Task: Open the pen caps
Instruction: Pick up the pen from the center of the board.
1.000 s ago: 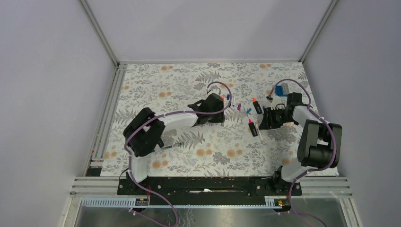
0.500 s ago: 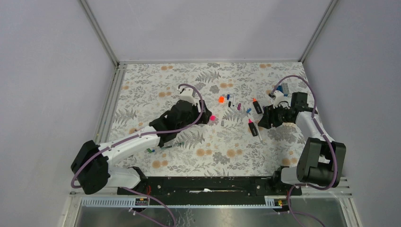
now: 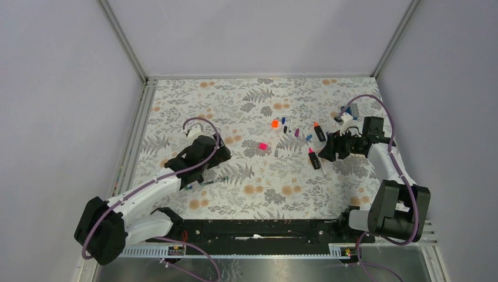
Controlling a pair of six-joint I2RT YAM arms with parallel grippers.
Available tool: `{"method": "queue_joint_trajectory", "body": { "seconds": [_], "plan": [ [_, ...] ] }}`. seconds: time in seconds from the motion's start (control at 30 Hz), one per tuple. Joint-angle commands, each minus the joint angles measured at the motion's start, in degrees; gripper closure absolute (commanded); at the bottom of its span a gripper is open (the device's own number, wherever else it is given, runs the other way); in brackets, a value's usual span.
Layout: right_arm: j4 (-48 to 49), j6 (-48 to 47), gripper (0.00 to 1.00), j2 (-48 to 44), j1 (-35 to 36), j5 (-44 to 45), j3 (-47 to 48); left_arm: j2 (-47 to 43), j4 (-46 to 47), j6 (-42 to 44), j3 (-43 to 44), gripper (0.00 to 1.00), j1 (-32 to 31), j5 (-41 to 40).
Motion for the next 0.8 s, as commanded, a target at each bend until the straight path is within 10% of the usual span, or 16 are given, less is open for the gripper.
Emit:
{"method": "queue_joint_trajectory", "body": {
  "seconds": [0.0,0.77],
  "plan": [
    [0.8,-1.3,0.33,-1.4,-0.3,-2.0,-0.3,2.4,-9.0,-5.1,3.7,0.05,2.3,-5.8],
    [0.8,-1.9,0.32,-1.6,-0.3,-2.2,-0.6,16.1,-15.2,-2.5,5.5,0.27,12.1,-9.5]
  ]
}}
